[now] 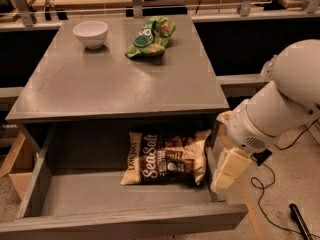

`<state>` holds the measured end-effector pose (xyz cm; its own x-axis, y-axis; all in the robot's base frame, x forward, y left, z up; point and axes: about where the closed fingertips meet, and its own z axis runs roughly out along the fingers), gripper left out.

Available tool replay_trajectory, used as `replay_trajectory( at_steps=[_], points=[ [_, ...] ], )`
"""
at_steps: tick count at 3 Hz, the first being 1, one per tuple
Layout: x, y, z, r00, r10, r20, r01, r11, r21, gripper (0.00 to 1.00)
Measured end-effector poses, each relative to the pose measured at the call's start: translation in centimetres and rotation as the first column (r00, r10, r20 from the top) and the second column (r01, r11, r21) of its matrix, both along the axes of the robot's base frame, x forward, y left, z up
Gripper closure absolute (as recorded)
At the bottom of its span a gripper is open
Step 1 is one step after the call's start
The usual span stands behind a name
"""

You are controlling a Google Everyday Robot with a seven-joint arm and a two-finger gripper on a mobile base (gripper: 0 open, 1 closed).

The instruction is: Pick brown chip bag from top drawer and place on counter

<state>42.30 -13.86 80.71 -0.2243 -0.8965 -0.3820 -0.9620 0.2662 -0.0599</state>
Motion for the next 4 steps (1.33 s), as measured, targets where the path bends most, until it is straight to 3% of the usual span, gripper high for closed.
replay_trajectory(
  at_steps=[2,4],
  points=[
    [1.1,3.8,-4.4,0.998,0.056,-0.031,-0.056,0.998,-0.007,0.0],
    [3.1,6.8,-7.5,0.998,0.062,-0.01,-0.062,0.998,-0.027,0.0]
  ],
)
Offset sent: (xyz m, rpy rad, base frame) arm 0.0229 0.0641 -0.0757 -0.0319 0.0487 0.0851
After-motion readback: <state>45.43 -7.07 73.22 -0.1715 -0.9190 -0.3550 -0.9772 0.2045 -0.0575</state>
